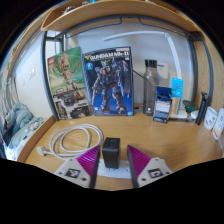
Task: Unplug charger
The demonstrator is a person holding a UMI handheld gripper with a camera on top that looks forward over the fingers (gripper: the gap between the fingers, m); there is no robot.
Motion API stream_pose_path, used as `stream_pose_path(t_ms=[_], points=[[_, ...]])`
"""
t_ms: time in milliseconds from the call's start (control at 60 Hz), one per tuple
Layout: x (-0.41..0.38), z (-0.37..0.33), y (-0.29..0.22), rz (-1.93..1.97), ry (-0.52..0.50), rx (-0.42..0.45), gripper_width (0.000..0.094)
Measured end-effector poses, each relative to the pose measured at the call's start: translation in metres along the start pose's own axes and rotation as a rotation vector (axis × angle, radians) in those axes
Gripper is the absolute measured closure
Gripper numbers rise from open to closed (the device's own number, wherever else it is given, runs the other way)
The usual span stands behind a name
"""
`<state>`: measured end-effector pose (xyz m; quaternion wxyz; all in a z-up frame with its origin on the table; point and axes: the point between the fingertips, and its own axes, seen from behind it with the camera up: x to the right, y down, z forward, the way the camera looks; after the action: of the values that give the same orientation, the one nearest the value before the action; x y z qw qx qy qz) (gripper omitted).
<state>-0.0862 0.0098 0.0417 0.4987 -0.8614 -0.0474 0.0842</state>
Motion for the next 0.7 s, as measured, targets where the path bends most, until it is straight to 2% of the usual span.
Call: stream_pose_path(t_ms=[33, 67, 100, 167, 200, 217, 250, 367, 400, 483, 533, 567, 617, 700], points=[[0.003, 0.005, 0.001, 0.005, 0.02, -0.006, 0.0531], [0.0, 0.008, 0.0, 0.006, 0.013, 0.001, 0.058], [-0.001, 0.008, 0.0, 0.001, 0.018, 0.005, 0.0682], [0.001, 0.007, 0.0, -0.015, 0.049, 0.01, 0.0714], [0.001, 0.008, -0.001, -0.011, 0.059, 0.017, 0.0689], [0.003, 0.008, -0.001, -0.009, 0.067, 0.015, 0.0753], [0.003, 0.009, -0.001, -0.007, 0.074, 0.008, 0.0766], [0.004, 0.009, 0.002, 0.059, 0.072, -0.116, 0.083], [0.008, 0.001, -0.032, 0.136, 0.068, -0.06, 0.083], [0.054, -0.052, -0.185, 0.063, 0.202, 0.241, 0.083], [0.074, -0.086, -0.248, 0.029, 0.238, 0.379, 0.0831], [0.085, -0.101, -0.272, 0.028, 0.247, 0.401, 0.0832], [0.104, -0.121, -0.292, 0.045, 0.263, 0.386, 0.0831], [0.144, -0.121, -0.278, 0.077, 0.291, 0.272, 0.0829]])
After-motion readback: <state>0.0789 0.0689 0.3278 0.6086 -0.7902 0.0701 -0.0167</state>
